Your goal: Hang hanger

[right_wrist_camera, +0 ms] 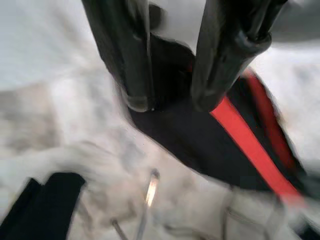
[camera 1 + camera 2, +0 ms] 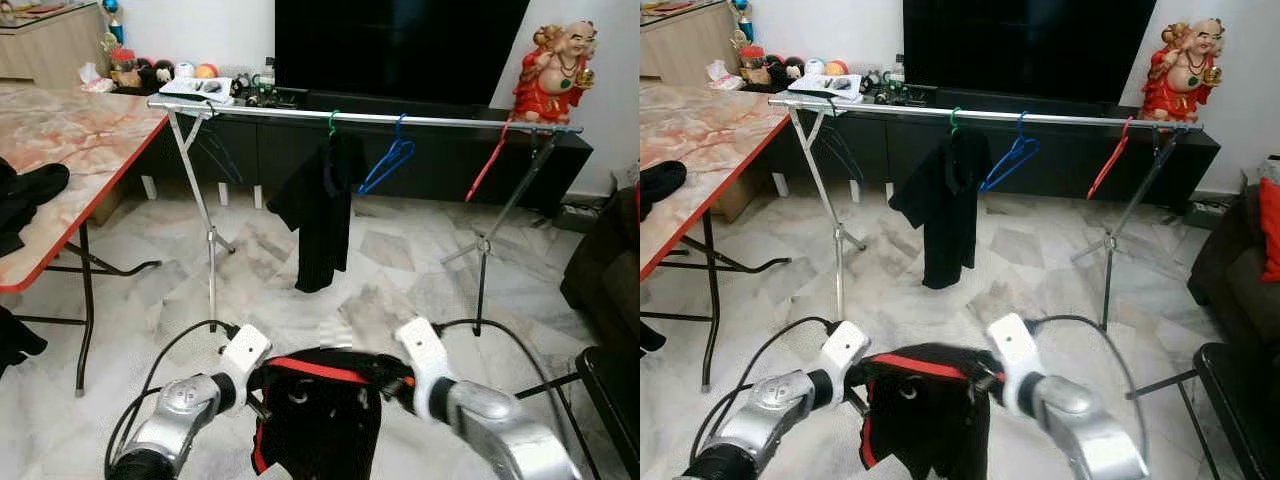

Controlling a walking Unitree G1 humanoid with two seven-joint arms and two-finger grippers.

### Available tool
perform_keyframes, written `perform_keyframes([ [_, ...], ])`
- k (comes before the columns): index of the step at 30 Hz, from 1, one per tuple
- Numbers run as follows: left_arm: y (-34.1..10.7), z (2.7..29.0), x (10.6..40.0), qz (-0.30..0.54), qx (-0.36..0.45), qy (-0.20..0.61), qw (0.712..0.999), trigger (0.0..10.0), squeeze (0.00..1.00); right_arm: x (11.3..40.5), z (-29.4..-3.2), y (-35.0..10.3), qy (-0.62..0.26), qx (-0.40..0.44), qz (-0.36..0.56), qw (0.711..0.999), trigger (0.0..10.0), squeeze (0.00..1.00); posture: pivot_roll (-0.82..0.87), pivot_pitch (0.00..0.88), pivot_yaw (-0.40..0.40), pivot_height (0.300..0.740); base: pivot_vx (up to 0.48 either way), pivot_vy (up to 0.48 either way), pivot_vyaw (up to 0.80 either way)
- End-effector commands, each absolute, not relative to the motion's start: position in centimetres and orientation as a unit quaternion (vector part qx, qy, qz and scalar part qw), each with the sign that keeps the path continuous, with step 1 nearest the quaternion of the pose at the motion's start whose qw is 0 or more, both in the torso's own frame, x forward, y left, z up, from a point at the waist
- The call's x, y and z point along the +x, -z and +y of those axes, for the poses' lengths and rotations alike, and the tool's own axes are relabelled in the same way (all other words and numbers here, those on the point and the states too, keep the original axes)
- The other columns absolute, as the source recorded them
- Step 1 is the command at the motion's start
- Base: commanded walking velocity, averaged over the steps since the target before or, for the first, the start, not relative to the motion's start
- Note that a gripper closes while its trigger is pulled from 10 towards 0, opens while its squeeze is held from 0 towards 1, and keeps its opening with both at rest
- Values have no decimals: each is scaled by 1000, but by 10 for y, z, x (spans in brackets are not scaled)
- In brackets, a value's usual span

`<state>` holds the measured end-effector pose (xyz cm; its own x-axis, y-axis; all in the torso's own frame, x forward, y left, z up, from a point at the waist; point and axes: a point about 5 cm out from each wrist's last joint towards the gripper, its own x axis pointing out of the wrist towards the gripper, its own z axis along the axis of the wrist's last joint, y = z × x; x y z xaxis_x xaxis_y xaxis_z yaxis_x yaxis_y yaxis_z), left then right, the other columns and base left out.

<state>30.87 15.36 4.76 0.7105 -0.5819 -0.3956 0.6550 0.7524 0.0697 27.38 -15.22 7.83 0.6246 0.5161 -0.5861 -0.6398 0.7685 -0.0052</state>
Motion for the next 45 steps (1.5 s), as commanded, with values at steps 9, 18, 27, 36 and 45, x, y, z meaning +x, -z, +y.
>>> perform_keyframes([
  [9,-54,156,316,219,153,324,907,0,0,250,-167,-49,-412,-203,323,828,10000,1000,62,29,-67,740,0,0,0],
  [18,-67,153,328,230,156,305,911,0,0,264,-157,-50,-418,-159,240,862,10000,0,71,32,-57,740,0,0,0],
  [27,-89,135,348,244,124,274,922,0,0,253,-139,-24,-455,-150,246,843,10000,0,80,31,-48,740,0,0,0],
  [36,-120,113,354,221,106,269,931,0,0,266,-142,-32,-411,-129,195,881,10000,0,87,34,-46,740,0,0,0],
  [45,-122,98,349,208,137,253,935,0,0,277,-151,-82,-265,-129,16,956,10000,0,77,24,-28,740,0,0,0],
])
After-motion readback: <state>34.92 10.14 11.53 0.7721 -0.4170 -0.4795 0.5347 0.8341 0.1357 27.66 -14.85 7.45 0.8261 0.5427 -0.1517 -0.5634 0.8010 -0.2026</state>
